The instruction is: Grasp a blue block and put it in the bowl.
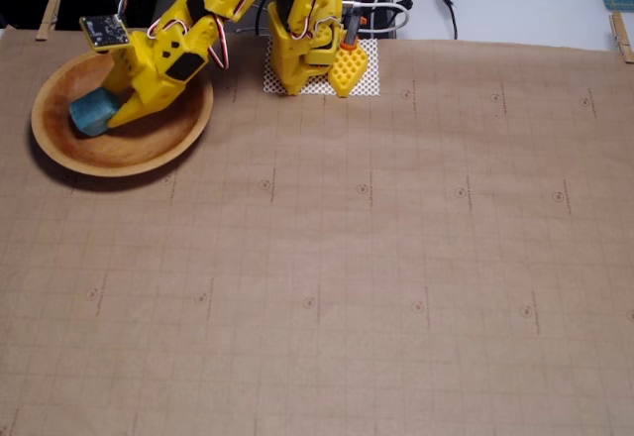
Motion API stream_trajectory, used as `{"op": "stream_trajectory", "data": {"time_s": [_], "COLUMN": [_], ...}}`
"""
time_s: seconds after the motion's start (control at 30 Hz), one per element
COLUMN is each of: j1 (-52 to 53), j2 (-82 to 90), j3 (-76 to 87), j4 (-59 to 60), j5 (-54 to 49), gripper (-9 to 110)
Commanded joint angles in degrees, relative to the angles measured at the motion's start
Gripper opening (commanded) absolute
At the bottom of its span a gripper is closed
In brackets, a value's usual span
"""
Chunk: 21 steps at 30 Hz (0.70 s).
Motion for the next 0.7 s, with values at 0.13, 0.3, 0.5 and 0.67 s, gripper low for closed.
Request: {"op": "stream_trajectory", "data": {"time_s": [0.13,0.3,0.5,0.67], "j1": [0.2,-0.1,-3.9,-7.6], "j2": [1.2,1.1,1.1,0.5], "j3": [0.5,0.5,0.6,0.7], "j4": [-0.4,-0.4,-0.4,-0.4], "j5": [-2.3,-2.5,-2.6,-2.5], "gripper": [-3,-3,-3,-3]}}
